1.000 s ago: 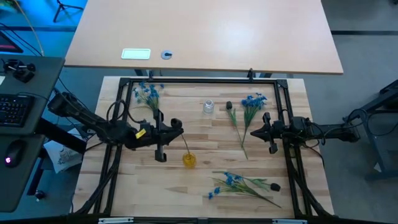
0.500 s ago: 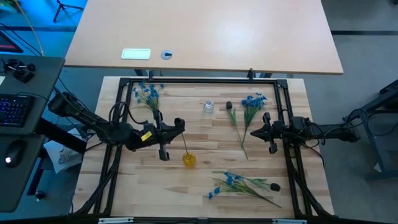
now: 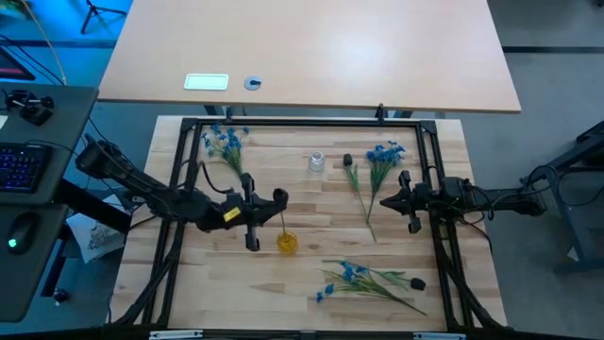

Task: Sort flowers into vase by color
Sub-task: Put the top left black flower into the yellow vase, then put the top black flower into the yellow vase

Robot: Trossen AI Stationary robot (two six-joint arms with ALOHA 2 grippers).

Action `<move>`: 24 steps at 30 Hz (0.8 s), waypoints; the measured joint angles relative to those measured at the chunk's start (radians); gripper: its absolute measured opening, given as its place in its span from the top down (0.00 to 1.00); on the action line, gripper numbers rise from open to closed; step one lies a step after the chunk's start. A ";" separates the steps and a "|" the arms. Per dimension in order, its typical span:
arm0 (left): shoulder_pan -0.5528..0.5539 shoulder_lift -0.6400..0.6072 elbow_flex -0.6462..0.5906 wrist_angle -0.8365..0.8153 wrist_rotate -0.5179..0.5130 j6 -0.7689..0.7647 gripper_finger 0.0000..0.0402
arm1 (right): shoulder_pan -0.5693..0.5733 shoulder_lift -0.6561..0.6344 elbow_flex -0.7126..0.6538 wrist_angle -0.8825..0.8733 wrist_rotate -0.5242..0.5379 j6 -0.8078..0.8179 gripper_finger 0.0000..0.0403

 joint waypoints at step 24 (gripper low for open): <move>-0.107 -0.160 0.001 -0.547 -0.013 -0.290 0.53 | 0.000 0.000 0.000 0.000 0.000 0.000 1.00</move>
